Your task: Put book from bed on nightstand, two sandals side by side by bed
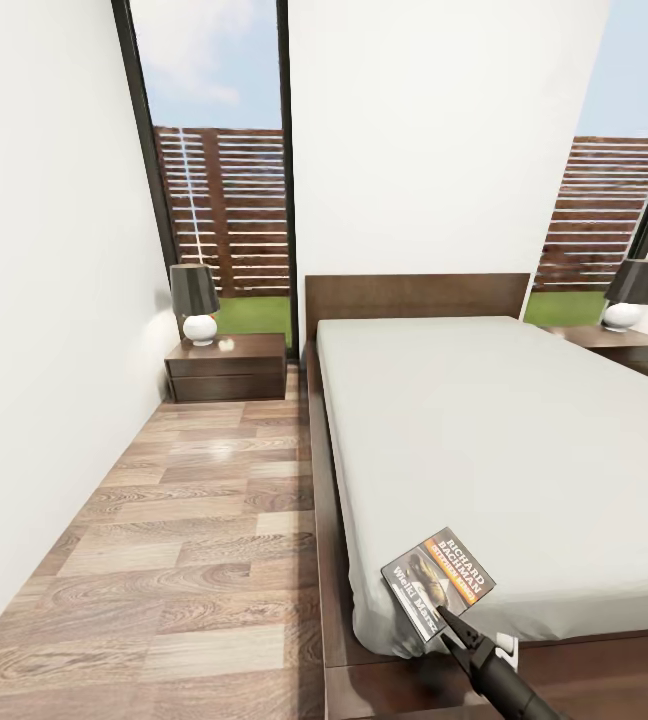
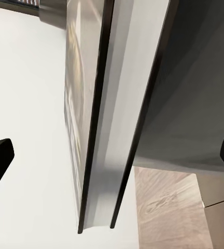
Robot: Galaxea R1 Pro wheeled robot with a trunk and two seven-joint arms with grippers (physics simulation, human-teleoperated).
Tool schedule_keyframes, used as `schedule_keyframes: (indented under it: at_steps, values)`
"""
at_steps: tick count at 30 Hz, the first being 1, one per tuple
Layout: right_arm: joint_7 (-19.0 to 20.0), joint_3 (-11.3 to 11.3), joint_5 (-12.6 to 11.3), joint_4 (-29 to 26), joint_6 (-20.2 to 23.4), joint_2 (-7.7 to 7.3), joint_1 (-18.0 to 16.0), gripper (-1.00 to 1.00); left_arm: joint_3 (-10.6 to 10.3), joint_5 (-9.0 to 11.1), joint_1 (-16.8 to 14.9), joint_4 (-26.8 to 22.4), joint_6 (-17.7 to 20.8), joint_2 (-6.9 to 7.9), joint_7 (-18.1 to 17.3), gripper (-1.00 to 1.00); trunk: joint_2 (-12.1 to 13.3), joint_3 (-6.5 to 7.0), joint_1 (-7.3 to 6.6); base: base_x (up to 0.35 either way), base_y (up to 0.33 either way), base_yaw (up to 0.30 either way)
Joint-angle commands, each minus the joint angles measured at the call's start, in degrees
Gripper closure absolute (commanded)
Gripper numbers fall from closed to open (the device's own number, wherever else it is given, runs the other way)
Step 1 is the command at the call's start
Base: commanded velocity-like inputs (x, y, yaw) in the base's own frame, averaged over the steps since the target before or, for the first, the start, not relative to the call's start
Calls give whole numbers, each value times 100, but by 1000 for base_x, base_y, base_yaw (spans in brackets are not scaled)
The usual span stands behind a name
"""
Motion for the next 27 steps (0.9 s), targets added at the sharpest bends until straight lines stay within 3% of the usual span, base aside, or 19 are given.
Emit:
schedule_keyframes:
  at_steps: [1, 27]
  values:
    - [11, 11, -48, 3, 56, -2, -2, -100, -48, 58, 2, -13, 24, 2, 23, -100, -2, -4, -1, 0, 0, 0]
    - [10, 11, -45, 3, 53, 18, -42, -100, -48, 58, 2, -13, 30, 2, 16, -100, -2, -4, -1, 0, 0, 0]
